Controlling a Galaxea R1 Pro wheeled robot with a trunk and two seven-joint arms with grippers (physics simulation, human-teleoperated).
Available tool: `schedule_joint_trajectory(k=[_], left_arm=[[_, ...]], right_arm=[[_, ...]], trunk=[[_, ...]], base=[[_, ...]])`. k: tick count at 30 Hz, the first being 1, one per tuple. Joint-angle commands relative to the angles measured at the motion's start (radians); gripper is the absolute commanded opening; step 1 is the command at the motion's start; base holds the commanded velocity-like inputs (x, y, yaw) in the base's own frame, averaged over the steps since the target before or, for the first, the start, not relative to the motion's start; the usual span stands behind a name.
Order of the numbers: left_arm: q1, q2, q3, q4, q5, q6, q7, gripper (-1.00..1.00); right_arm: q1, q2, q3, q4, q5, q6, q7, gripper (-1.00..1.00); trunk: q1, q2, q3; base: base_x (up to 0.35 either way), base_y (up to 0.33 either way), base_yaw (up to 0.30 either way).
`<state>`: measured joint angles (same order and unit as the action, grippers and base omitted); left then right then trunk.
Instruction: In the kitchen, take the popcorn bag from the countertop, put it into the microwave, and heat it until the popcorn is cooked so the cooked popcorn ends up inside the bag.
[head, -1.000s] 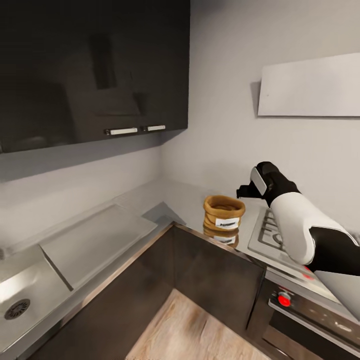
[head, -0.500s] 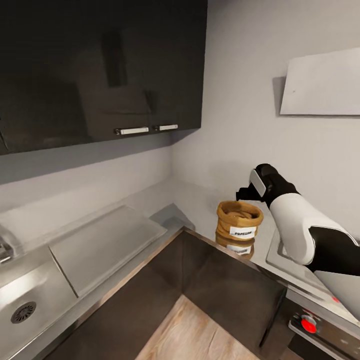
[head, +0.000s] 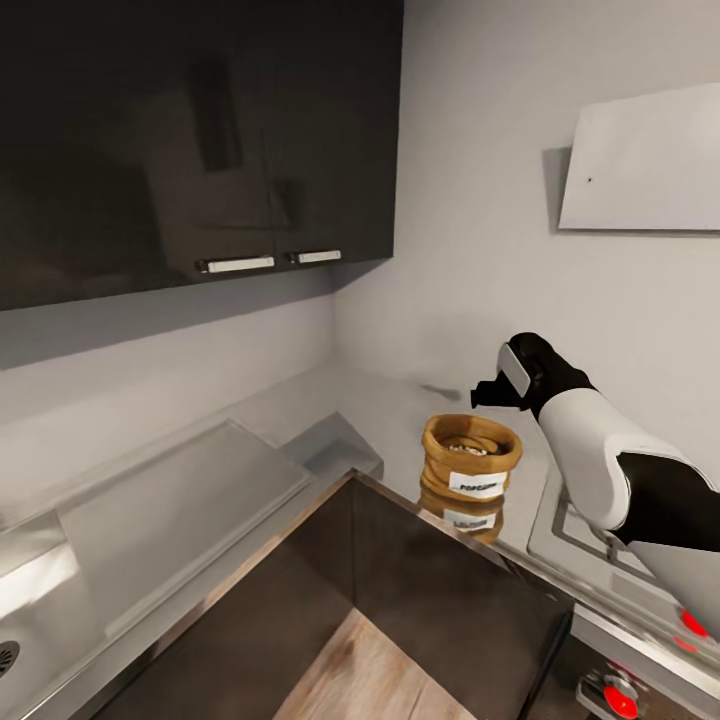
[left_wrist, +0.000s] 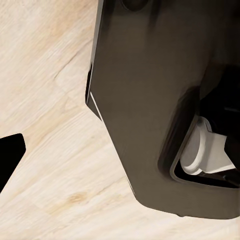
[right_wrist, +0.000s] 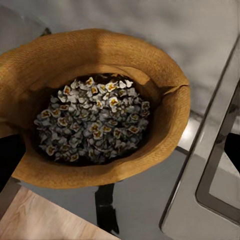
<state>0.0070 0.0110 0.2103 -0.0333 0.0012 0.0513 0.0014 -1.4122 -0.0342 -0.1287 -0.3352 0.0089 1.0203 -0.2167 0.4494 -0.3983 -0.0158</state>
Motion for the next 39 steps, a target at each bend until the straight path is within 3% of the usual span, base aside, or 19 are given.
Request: schedule_joint_trajectory(k=[1,9,20,39], left_arm=[[0.001,0.000,0.005,-0.003,0.000,0.005,0.000,1.00],[0.001,0.000,0.005,-0.003,0.000,0.005,0.000,1.00],[0.001,0.000,0.006,-0.003,0.000,0.005,0.000,1.00],[0.001,0.000,0.005,-0.002,0.000,0.005,0.000,1.00]], right_arm=[[-0.001,0.001,-0.006,-0.001,0.000,0.003,-0.003,1.00],[-0.001,0.000,-0.006,0.007,0.000,0.003,-0.004,1.00],[-0.001,-0.002,-0.006,0.088,0.002,0.003,-0.004,1.00],[-0.001,-0.006,-0.009,0.093,0.002,0.003,-0.004,1.00]], trunk=[[0.001,-0.002,-0.002],[0.001,-0.002,-0.002],[0.001,-0.002,-0.005],[0.001,-0.002,-0.015]], base=[[0.007,-0.013,-0.059],[0.001,-0.003,-0.175],[0.000,0.000,-0.009],[0.066,-0.045,0.000]])
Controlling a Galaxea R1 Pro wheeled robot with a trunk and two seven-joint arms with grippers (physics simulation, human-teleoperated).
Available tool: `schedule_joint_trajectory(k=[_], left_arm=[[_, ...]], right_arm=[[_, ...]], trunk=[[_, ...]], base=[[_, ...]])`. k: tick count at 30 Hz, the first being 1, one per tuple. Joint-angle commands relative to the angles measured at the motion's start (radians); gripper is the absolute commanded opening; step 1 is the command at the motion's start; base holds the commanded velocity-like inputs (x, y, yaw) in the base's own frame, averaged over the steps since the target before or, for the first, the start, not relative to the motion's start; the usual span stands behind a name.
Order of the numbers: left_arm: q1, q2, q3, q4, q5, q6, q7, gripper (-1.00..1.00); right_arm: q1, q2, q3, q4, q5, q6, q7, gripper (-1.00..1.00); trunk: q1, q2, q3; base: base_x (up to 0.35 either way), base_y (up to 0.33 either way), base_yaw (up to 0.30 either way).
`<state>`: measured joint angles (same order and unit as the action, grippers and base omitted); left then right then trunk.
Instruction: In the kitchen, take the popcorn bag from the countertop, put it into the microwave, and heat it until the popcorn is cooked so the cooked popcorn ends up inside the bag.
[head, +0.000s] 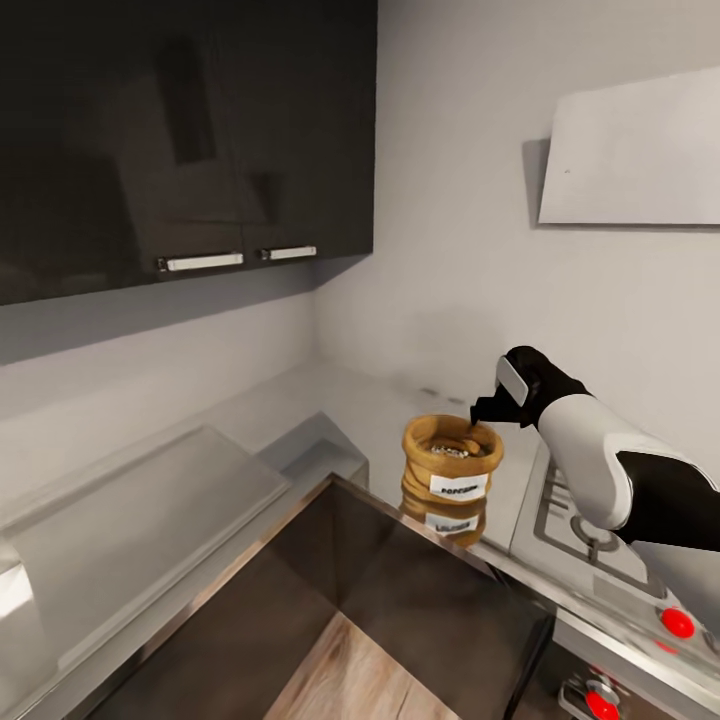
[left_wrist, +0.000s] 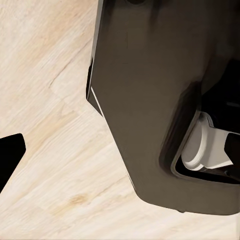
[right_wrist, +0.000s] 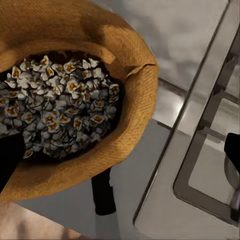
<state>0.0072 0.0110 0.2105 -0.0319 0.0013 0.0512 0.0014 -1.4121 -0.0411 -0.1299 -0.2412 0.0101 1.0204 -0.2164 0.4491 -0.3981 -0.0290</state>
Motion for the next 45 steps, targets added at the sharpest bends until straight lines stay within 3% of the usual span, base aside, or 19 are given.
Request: schedule_joint_trajectory(k=[1,18,45], left_arm=[[0.000,0.000,0.005,-0.003,0.000,0.005,0.000,1.00],[0.000,0.000,0.005,-0.003,0.000,0.004,0.000,1.00],[0.000,0.000,0.005,-0.003,0.000,0.004,0.000,1.00]], right_arm=[[-0.001,0.001,-0.008,-0.001,0.001,0.003,-0.005,1.00],[-0.001,0.000,-0.007,-0.001,0.001,0.003,-0.005,1.00],[0.002,-0.005,-0.008,0.035,0.001,0.001,-0.004,1.00]], trunk=[[0.001,-0.002,-0.002],[0.001,-0.002,-0.003],[0.001,-0.002,-0.045]], base=[[0.199,-0.095,0.000],[0.058,-0.010,0.000],[0.002,0.000,0.000]])
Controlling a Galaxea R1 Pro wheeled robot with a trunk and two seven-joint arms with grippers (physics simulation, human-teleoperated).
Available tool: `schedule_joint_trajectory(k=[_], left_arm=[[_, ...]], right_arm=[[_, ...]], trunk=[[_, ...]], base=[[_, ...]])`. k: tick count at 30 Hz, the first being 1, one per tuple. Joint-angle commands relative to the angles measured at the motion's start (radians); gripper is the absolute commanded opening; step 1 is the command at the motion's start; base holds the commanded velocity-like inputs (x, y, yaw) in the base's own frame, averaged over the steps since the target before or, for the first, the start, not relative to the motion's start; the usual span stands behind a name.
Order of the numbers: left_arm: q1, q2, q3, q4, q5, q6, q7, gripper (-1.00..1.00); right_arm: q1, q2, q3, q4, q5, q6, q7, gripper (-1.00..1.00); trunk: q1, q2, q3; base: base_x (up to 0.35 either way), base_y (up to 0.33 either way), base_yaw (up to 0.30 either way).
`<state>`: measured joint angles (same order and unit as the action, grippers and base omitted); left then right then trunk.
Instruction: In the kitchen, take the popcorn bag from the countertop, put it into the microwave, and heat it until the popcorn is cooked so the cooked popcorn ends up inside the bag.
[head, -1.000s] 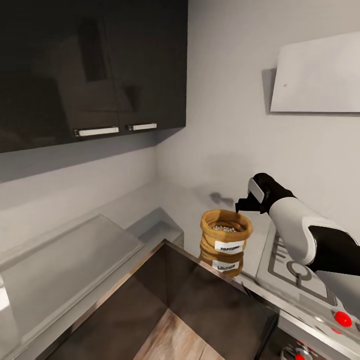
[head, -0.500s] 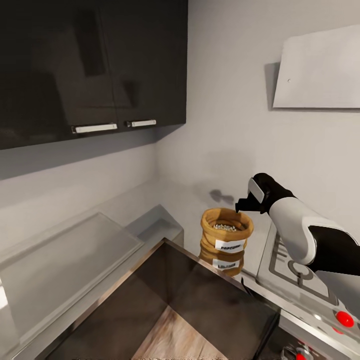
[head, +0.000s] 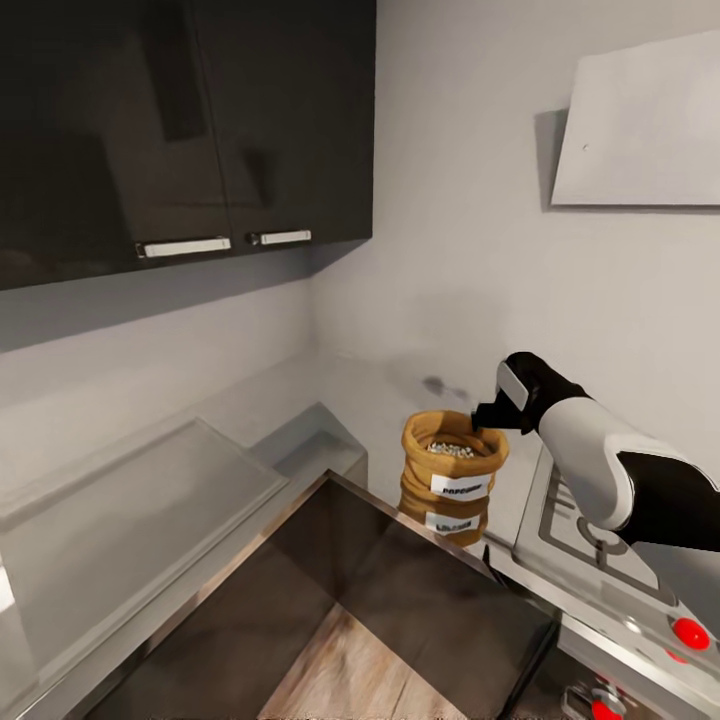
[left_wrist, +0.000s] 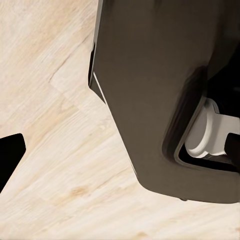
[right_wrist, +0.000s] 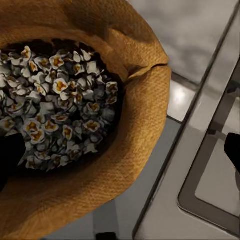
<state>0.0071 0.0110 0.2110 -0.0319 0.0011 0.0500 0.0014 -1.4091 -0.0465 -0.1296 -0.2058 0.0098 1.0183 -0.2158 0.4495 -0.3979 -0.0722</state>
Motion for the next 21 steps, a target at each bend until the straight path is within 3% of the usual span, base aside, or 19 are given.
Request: schedule_joint_trajectory(k=[1,10,21], left_arm=[[0.001,0.000,0.005,-0.003,0.000,0.005,0.000,1.00],[0.001,0.000,0.004,-0.003,0.000,0.005,0.000,1.00],[0.001,0.000,0.004,-0.003,0.000,0.005,0.000,1.00]], right_arm=[[-0.001,0.001,-0.008,0.004,0.001,0.002,-0.005,1.00],[-0.001,0.001,-0.008,0.066,0.001,-0.003,-0.005,1.00],[-0.001,-0.007,-0.019,0.074,0.001,0.003,-0.005,1.00]], trunk=[[0.001,-0.002,-0.004],[0.001,-0.002,-0.018],[0.001,-0.002,-0.035]], base=[[0.000,0.000,0.000],[0.000,0.000,0.000],[0.000,0.000,0.000]])
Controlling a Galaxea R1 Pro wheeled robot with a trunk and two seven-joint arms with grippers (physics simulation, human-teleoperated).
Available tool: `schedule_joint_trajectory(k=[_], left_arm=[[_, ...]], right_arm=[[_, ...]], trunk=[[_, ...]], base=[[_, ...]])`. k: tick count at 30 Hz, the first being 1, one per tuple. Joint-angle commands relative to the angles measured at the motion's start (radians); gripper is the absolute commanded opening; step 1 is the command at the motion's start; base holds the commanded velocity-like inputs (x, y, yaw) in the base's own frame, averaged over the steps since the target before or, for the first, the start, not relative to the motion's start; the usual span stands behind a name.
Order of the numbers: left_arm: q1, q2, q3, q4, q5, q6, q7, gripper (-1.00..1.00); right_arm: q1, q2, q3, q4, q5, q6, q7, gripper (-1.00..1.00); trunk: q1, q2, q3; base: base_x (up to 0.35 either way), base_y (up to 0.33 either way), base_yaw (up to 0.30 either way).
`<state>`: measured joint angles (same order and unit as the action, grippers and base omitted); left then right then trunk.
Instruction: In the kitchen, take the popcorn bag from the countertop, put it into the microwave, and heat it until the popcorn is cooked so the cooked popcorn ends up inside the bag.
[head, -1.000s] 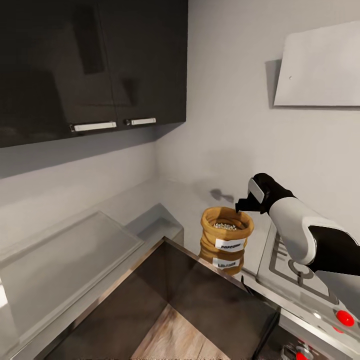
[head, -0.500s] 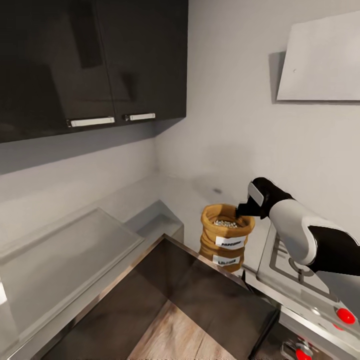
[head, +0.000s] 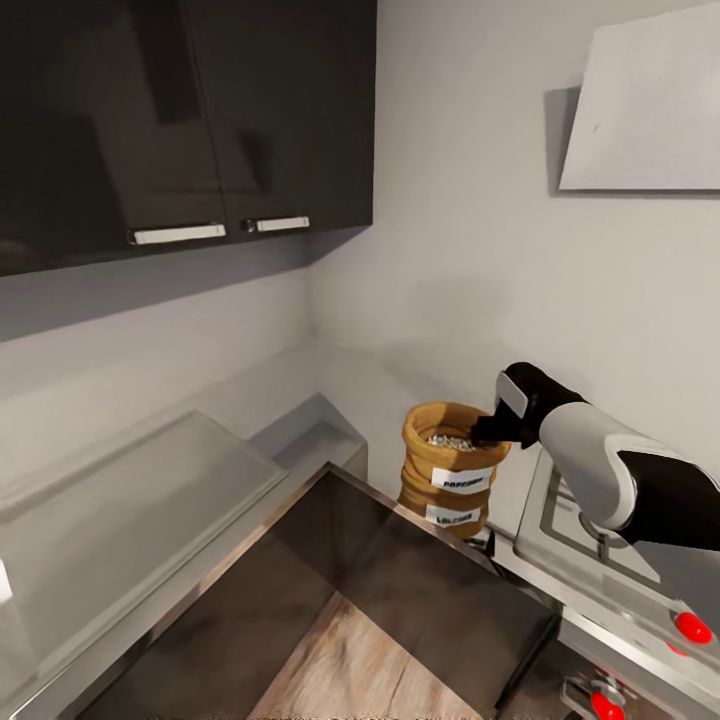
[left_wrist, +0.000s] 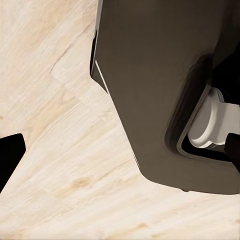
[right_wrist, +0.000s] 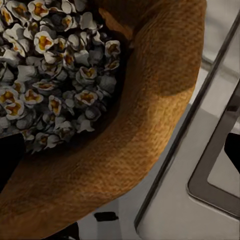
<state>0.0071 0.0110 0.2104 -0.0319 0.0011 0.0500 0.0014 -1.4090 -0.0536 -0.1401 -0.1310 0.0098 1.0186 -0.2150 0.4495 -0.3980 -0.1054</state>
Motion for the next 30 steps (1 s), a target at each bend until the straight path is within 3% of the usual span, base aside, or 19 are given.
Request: schedule_joint_trajectory(k=[1,9,30], left_arm=[[0.001,0.000,0.005,-0.003,0.000,0.005,0.000,1.00],[0.001,0.000,0.005,-0.003,0.000,0.005,0.000,1.00],[0.001,0.000,0.005,-0.003,0.000,0.005,0.000,1.00]], right_arm=[[-0.001,0.000,-0.009,-0.001,0.001,0.003,-0.006,1.00],[-0.001,0.000,-0.073,-0.001,0.000,0.003,-0.006,1.00],[-0.001,0.000,-0.081,-0.001,0.000,0.003,-0.006,1.00]], trunk=[[0.001,-0.002,-0.003],[0.001,-0.002,-0.014],[0.001,-0.002,-0.029]], base=[[0.000,0.000,0.000],[0.000,0.000,0.000],[0.000,0.000,0.000]])
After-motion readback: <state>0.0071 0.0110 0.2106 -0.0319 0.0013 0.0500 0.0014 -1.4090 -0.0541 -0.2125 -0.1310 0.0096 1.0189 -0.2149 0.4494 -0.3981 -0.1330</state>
